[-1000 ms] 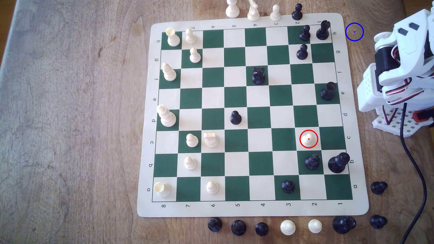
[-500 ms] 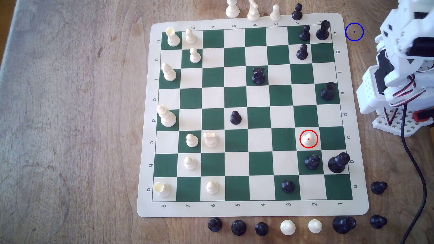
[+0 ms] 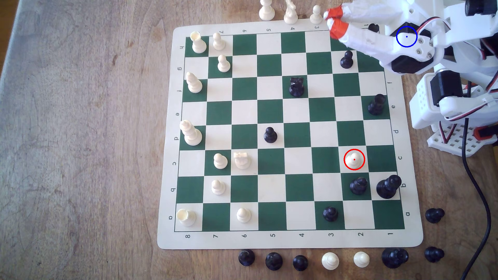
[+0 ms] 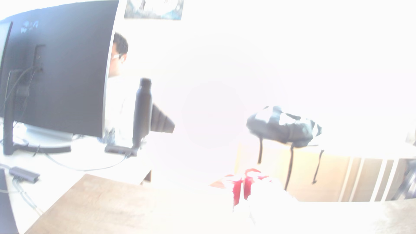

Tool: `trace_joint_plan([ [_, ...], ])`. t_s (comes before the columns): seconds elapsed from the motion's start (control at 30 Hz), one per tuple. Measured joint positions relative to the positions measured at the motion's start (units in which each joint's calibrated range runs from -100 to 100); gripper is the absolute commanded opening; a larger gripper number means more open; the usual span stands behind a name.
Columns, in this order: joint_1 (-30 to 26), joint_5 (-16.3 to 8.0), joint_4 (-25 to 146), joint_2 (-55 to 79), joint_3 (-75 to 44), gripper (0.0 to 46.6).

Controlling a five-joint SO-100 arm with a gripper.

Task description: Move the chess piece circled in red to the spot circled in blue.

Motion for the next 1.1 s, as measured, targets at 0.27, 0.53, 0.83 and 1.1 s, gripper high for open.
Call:
trace_joint_plan([
  [0.27, -6.49, 4.74, 30.52, 16.42, -19.88, 4.3],
  [0.53, -16.96, 4.4, 43.35, 22.62, -20.15, 7.7],
  [0.83, -18.58, 5.71, 50.92, 27.9, -16.9, 8.7],
  [1.1, -18.95, 5.67, 51.39, 30.41, -15.63, 8.4],
])
